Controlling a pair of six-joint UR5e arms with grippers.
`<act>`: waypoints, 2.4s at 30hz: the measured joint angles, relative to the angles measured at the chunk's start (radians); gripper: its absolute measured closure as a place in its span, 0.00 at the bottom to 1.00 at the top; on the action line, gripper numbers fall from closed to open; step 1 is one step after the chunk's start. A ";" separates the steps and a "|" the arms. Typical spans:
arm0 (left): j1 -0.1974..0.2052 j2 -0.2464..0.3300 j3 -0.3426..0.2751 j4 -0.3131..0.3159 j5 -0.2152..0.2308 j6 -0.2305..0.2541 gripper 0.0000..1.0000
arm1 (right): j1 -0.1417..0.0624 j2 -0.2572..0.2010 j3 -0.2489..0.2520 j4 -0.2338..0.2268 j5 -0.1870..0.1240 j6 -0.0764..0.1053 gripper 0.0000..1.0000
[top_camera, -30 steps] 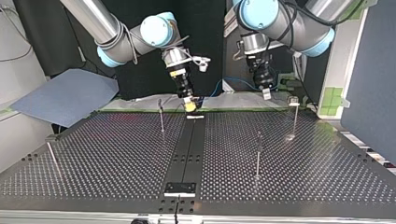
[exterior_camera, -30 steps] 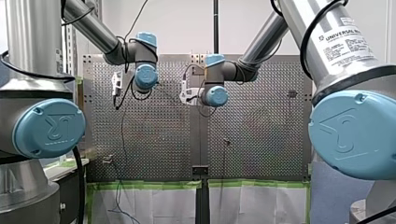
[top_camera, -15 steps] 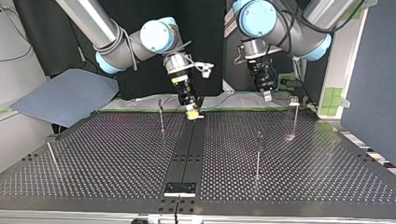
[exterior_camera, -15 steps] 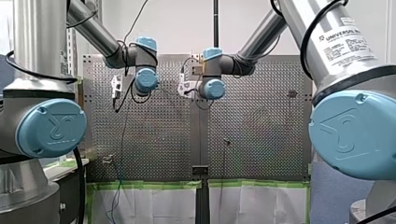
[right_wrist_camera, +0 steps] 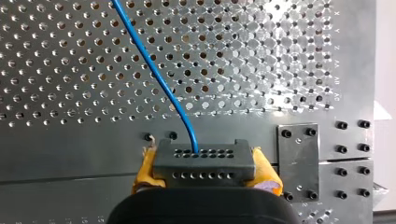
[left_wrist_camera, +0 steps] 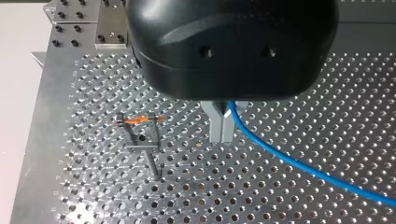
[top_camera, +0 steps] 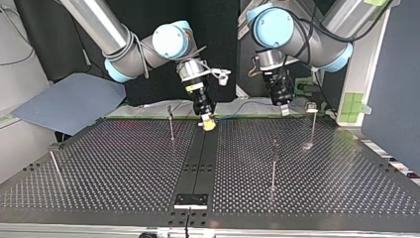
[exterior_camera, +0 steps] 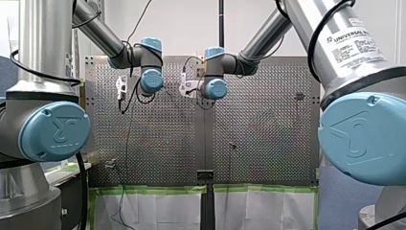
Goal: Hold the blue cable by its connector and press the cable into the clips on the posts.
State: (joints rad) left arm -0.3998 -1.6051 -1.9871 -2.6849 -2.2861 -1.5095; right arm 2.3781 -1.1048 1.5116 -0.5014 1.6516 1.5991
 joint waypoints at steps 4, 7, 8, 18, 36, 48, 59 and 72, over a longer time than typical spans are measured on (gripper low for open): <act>0.015 -0.001 0.025 -0.015 0.002 -0.009 1.00 | -0.005 0.014 -0.020 0.004 -0.005 0.009 1.00; 0.025 -0.001 0.052 -0.034 0.010 -0.013 1.00 | -0.009 0.018 -0.036 0.008 -0.009 0.019 1.00; 0.027 -0.001 0.060 -0.042 0.011 -0.013 1.00 | -0.010 0.019 -0.040 0.008 -0.010 0.021 1.00; 0.046 -0.002 0.150 -0.118 0.032 -0.014 1.00 | -0.016 0.027 -0.094 0.037 -0.013 0.028 1.00; 0.075 -0.059 0.168 -0.116 0.090 -0.050 1.00 | -0.035 0.037 -0.147 0.063 -0.028 0.041 1.00; 0.102 -0.060 0.187 -0.110 0.092 -0.063 1.00 | -0.030 0.068 -0.205 0.096 -0.034 0.037 1.00; 0.133 -0.061 0.227 -0.131 0.102 -0.072 1.00 | -0.032 0.071 -0.246 0.109 -0.036 0.039 1.00; 0.139 -0.062 0.231 -0.132 0.122 -0.087 1.00 | -0.023 0.095 -0.250 0.117 -0.036 0.040 1.00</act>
State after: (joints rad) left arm -0.2605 -1.6670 -1.7560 -2.8172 -2.1638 -1.5968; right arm 2.3546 -1.0096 1.2619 -0.3841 1.6157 1.6392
